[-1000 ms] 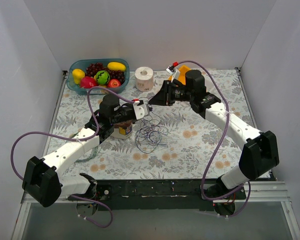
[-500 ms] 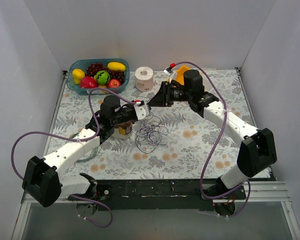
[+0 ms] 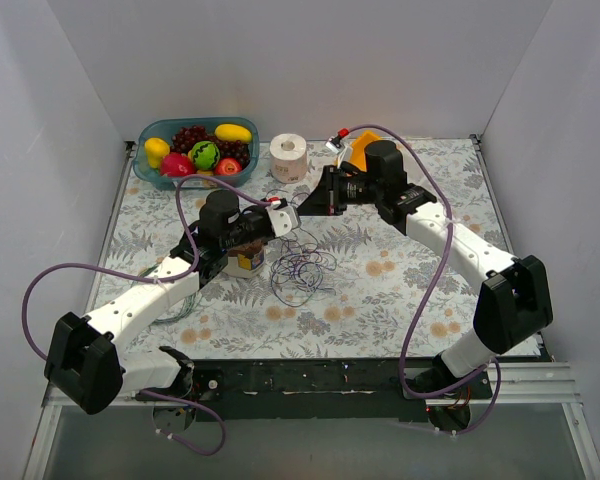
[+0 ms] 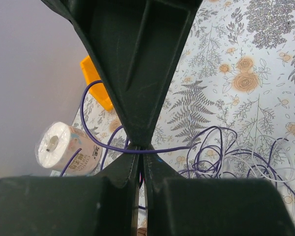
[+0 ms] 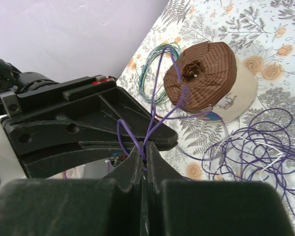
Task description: Untangle the cables
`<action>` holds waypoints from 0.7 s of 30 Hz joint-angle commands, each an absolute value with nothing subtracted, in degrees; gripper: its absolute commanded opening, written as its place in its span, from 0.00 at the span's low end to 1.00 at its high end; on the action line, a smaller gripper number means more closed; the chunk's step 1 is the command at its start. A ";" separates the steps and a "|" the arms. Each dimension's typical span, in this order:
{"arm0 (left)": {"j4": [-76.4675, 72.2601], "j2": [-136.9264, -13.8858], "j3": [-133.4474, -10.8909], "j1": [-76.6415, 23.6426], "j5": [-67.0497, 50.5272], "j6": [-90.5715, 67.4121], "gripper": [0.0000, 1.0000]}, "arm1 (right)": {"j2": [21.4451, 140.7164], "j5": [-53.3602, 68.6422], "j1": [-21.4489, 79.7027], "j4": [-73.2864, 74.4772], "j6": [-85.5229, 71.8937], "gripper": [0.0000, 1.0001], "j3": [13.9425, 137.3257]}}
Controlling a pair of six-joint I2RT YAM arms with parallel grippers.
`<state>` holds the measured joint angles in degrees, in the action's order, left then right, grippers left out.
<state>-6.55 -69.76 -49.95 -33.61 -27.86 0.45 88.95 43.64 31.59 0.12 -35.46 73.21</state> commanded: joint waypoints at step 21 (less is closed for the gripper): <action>-7.55 -63.11 -45.09 -33.57 -21.01 -1.58 0.79 | 99.57 37.18 22.42 12.13 -22.41 0.01 99.65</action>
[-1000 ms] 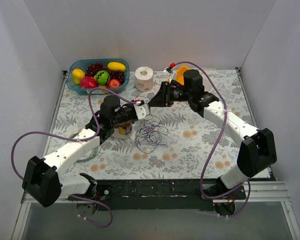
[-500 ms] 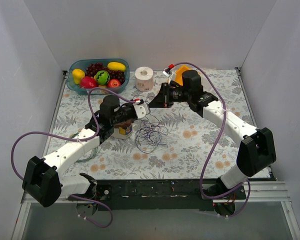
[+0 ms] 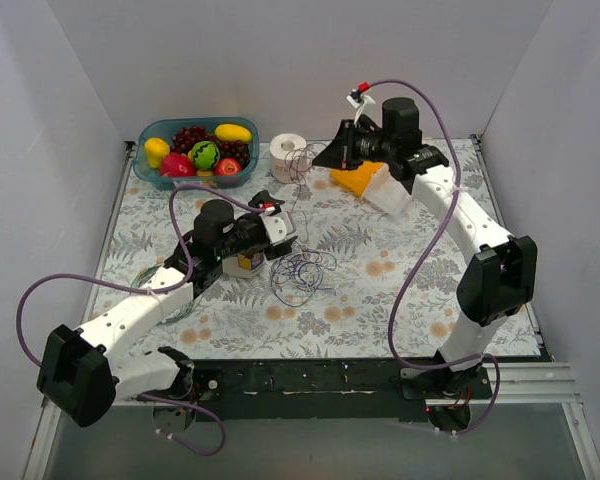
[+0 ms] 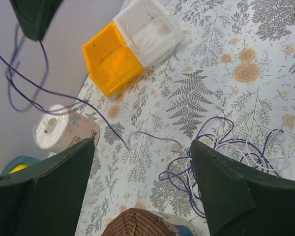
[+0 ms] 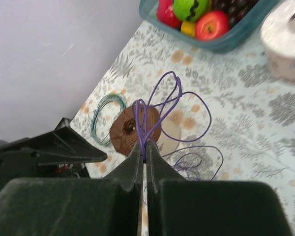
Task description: Untangle the cables
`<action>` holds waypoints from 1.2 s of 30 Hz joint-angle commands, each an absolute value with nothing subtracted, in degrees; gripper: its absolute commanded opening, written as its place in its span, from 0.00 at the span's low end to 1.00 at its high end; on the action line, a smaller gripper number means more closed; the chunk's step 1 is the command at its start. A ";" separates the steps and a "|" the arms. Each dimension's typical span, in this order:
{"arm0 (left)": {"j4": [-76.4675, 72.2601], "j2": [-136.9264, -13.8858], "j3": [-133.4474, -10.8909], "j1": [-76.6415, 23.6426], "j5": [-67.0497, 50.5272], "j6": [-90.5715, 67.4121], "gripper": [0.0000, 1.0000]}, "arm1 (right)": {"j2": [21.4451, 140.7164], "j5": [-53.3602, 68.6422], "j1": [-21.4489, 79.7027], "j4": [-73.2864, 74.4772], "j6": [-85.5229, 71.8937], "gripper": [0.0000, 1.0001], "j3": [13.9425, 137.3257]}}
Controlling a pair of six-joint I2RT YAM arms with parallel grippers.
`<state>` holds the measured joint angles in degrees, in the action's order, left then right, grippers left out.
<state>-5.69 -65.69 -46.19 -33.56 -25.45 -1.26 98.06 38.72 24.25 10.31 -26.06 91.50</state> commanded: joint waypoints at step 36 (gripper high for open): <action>-6.77 -58.36 -36.74 -33.66 -20.30 -7.47 0.98 | 125.42 23.82 4.83 -5.36 -25.40 0.01 123.84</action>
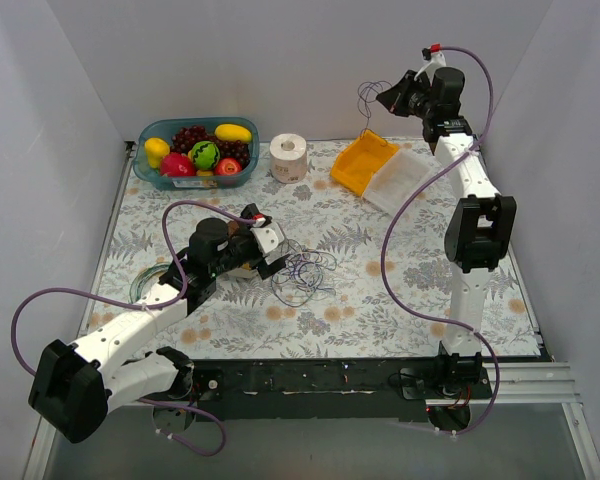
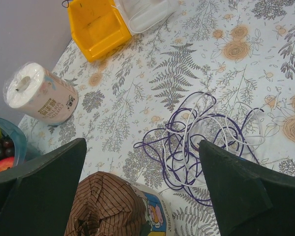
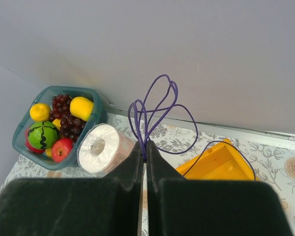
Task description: Untangle the cables
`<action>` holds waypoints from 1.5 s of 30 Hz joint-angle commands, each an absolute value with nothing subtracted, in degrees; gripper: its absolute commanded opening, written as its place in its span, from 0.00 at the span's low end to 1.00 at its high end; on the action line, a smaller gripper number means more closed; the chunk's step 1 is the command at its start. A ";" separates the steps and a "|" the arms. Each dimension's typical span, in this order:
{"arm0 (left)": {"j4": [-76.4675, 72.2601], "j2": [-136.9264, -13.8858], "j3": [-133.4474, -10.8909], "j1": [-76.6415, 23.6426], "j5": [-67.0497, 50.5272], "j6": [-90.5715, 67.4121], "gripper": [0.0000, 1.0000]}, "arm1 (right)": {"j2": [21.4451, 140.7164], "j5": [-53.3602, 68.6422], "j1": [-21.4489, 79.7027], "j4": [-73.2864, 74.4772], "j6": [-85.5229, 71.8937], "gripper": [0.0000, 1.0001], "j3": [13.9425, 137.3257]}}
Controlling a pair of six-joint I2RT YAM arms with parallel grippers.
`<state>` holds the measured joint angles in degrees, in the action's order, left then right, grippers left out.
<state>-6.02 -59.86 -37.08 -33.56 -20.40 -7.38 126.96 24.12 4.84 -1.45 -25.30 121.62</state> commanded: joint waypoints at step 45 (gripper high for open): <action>-7.65 -57.92 -35.95 -33.66 -19.42 -4.13 0.98 | 125.42 17.05 5.71 3.16 -14.51 0.01 114.88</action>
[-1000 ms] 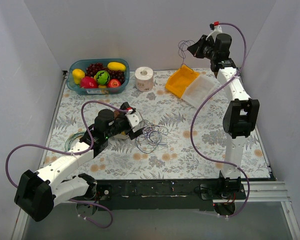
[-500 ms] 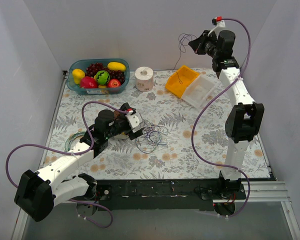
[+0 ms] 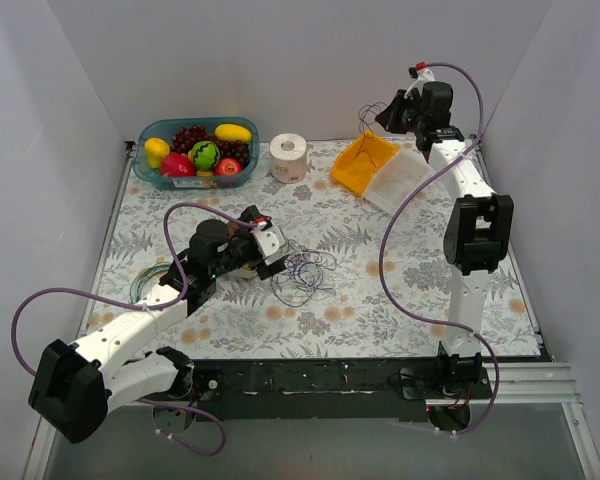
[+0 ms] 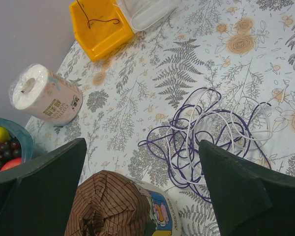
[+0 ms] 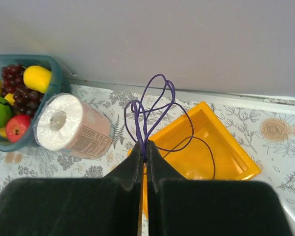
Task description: Untangle the cables
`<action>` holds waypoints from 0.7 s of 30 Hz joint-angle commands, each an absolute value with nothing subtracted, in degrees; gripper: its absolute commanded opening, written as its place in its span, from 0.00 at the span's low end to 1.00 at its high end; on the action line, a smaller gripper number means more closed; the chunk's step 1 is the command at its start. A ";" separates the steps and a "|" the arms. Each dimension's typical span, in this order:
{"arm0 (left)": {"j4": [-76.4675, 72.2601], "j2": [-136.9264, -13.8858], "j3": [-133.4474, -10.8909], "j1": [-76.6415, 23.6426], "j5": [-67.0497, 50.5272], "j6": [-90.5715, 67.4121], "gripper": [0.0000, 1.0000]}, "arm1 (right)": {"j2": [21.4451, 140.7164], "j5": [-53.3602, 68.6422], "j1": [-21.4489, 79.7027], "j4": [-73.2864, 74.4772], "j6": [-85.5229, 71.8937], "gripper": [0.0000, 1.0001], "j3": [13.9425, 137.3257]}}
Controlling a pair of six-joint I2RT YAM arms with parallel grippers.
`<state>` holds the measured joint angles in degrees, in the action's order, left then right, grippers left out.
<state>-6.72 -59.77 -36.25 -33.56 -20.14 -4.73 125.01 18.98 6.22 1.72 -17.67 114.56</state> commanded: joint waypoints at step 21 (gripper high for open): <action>-6.86 -57.48 -35.33 -33.49 -18.99 -4.22 0.98 | 135.10 20.56 5.63 12.58 -12.84 0.40 120.51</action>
